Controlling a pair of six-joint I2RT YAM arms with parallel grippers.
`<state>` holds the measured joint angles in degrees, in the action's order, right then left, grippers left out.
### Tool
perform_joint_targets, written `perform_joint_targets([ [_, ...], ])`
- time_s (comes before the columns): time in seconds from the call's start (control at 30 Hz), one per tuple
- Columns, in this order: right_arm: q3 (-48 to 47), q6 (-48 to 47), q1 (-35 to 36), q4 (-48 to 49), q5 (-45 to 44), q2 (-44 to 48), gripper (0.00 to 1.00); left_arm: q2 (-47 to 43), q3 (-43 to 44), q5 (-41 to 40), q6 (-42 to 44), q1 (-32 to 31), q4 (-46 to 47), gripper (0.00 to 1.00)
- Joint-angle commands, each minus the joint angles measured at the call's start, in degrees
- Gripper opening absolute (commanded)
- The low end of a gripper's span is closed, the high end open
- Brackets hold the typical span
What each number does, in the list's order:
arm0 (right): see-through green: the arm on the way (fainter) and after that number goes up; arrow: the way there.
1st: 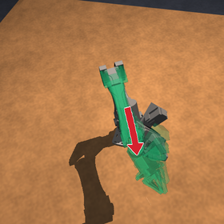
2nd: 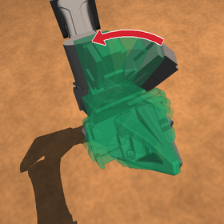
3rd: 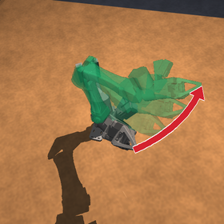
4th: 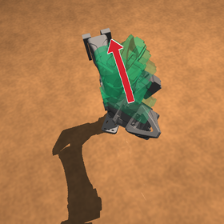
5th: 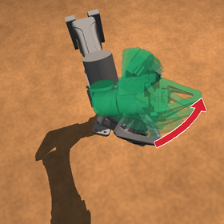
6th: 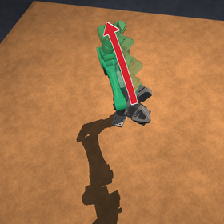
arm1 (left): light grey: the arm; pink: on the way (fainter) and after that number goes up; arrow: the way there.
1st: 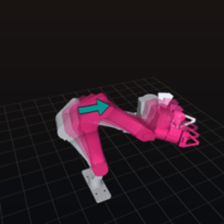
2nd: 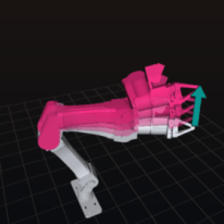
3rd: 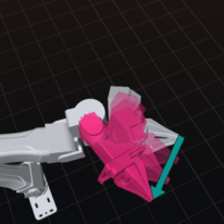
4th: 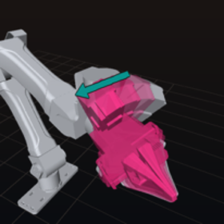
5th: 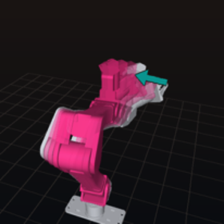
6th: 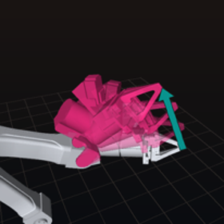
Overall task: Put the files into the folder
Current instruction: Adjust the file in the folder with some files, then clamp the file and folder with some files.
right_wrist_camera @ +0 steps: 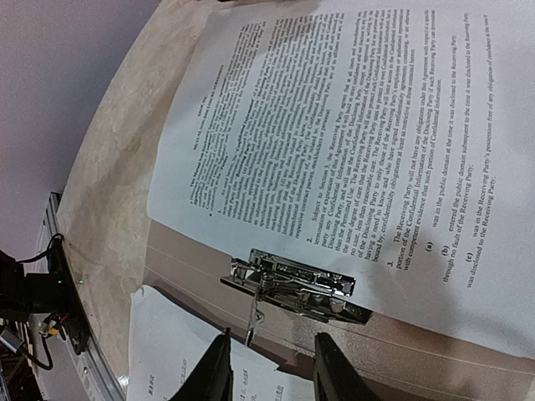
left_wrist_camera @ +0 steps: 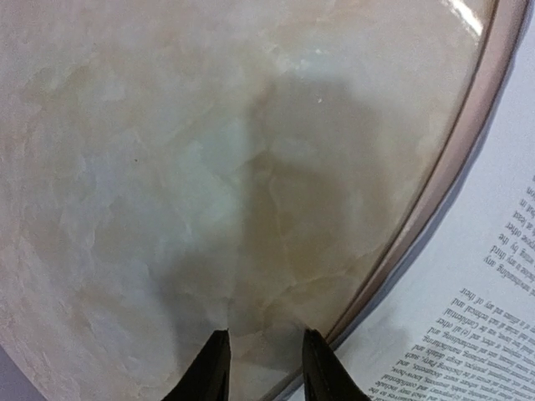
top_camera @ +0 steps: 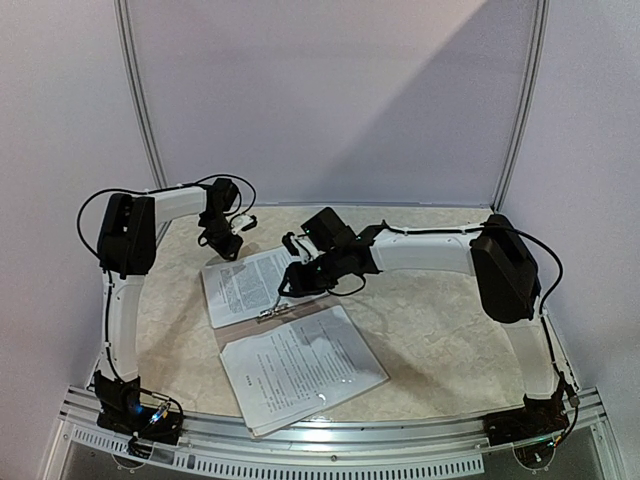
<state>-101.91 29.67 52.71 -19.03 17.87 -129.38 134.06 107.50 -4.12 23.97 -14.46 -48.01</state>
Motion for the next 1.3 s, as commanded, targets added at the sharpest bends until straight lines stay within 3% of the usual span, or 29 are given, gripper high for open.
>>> perform_joint_targets([
  [0.0, 1.1, 0.3, 0.2, 1.6, 2.2, 2.5, 0.35, -2.4, -2.0, 1.0, 0.1, -0.7, -2.7, 0.32],
  [0.13, 1.3, 0.5, 0.3, 2.3, 3.4, 2.4, 0.36, -4.0, -3.9, 1.2, 0.1, -0.6, -2.1, 0.32],
  [0.33, 1.3, 0.2, 0.5, 2.0, 4.6, 2.6, 0.30, -4.1, -4.2, 0.5, 0.5, -0.6, -2.0, 0.33],
  [0.6, 0.1, 0.4, 1.7, -1.7, 3.0, 0.4, 0.35, -4.2, -4.3, 1.0, 0.2, -0.5, -1.8, 0.33],
  [0.8, -2.3, 0.3, 2.4, -1.3, 4.0, -1.3, 0.26, -4.0, -4.5, 1.0, 0.2, -0.6, -1.8, 0.33],
  [1.1, -4.6, 0.7, 3.3, -0.7, 5.4, -3.0, 0.21, -4.4, -5.2, 1.4, 0.4, -0.5, -2.2, 0.33],
  [1.2, -5.0, 0.4, 3.6, -2.3, 4.3, -3.2, 0.21, -4.5, -5.2, 1.4, 0.4, -0.4, -2.3, 0.33],
  [1.27, -4.2, 0.1, 3.5, -3.1, 2.7, -2.6, 0.26, -4.6, -5.3, 1.5, 0.4, -0.4, -2.2, 0.33],
])
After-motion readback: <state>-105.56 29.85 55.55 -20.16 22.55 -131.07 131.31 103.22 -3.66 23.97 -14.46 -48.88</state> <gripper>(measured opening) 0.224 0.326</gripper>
